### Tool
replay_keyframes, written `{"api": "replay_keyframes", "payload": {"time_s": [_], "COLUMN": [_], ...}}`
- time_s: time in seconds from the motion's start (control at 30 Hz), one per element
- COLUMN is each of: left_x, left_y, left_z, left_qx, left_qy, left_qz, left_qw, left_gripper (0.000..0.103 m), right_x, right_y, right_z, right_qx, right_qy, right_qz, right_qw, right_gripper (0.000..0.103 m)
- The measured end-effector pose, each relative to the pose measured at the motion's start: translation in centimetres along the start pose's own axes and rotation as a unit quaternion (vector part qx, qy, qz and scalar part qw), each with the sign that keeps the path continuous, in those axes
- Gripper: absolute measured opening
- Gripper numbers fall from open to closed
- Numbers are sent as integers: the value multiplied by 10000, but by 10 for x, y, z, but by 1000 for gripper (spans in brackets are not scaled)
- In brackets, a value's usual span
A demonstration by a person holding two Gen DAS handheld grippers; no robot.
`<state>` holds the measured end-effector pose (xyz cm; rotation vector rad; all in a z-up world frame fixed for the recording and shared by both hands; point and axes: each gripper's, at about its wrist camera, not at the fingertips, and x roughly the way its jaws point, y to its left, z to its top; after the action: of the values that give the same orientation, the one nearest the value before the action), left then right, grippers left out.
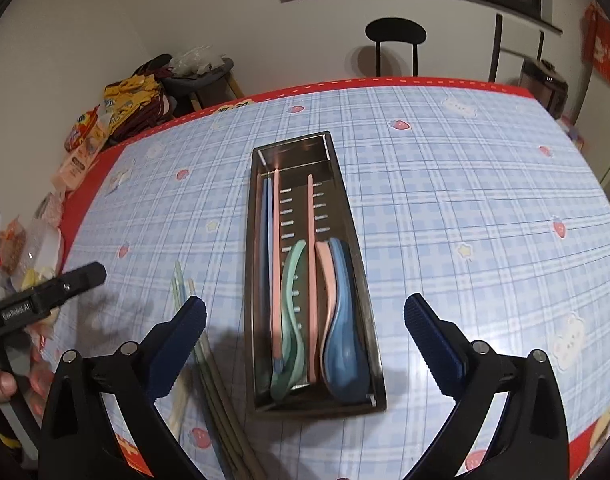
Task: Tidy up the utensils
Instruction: 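Open both tools to release the spoon and chopstick into the basket, then move the left tool to the cream spoon and close on its handle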
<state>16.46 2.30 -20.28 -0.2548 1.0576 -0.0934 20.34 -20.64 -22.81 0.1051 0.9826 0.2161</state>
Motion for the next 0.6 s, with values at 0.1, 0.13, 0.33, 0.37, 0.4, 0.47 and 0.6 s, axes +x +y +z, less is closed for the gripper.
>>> {"api": "replay_keyframes", "payload": {"time_s": [0.1, 0.13, 0.33, 0.37, 0.4, 0.47, 0.6], "left_x": [-6, -7, -3, -2, 0, 3, 6], "left_y": [0, 0, -5, -5, -7, -8, -16], "left_z": [-11, -16, -52, -56, -63, -73, -91], "left_qx": [228, 323, 798, 824, 849, 828, 772], "left_qy": [-24, -13, 191, 228, 292, 399, 519], "left_qz": [98, 157, 496, 512, 533, 556, 611], "left_qw": [9997, 9994, 9954, 9950, 9945, 9942, 9938], "left_gripper": [92, 93, 93, 94, 94, 94, 94], "right_x": [-6, -7, -13, -12, -12, -10, -11], "right_y": [6, 7, 8, 8, 8, 6, 4], "right_z": [-12, -15, -42, -45, -48, -53, -55], "right_qx": [-141, -152, -140, -155, -165, -166, -255], "right_qy": [14, 25, 78, 111, 143, 209, 212], "right_qz": [-146, -162, -289, -301, -291, -233, -86], "right_qw": [9998, 9998, 9995, 9994, 9993, 9994, 9994], "right_gripper": [97, 97, 97, 97, 97, 97, 97]}}
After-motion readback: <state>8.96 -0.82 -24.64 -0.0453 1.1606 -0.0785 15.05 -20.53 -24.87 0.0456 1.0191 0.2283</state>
